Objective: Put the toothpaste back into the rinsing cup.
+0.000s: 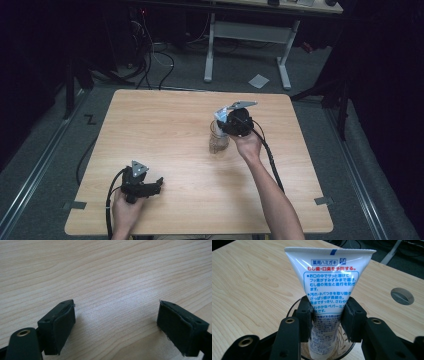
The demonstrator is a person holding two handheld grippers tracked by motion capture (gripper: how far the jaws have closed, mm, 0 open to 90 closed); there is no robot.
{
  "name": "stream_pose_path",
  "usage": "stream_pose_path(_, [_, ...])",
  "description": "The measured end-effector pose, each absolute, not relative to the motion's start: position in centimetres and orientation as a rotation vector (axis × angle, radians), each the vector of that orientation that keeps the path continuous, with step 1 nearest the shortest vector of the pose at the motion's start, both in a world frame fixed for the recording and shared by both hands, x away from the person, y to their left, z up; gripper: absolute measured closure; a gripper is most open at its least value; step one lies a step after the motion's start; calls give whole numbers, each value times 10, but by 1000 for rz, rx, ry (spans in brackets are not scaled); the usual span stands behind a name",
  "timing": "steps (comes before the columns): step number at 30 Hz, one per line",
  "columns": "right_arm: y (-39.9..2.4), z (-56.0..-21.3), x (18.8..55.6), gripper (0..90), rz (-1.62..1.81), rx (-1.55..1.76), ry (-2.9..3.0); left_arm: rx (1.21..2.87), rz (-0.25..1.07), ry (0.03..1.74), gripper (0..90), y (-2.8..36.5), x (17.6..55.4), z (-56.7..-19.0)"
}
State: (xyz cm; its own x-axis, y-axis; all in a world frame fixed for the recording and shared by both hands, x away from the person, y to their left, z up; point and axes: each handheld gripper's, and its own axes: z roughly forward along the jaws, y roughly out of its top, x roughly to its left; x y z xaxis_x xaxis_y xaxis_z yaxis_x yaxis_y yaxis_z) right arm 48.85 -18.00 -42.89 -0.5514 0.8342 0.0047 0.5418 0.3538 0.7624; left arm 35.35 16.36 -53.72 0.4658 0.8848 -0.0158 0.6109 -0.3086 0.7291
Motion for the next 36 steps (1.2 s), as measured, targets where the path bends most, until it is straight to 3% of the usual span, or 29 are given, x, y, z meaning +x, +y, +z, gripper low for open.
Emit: stream_pose_path(36, [-184,-436,486,586,996,1199,2276,2036,517,1240,154,164,353,-537])
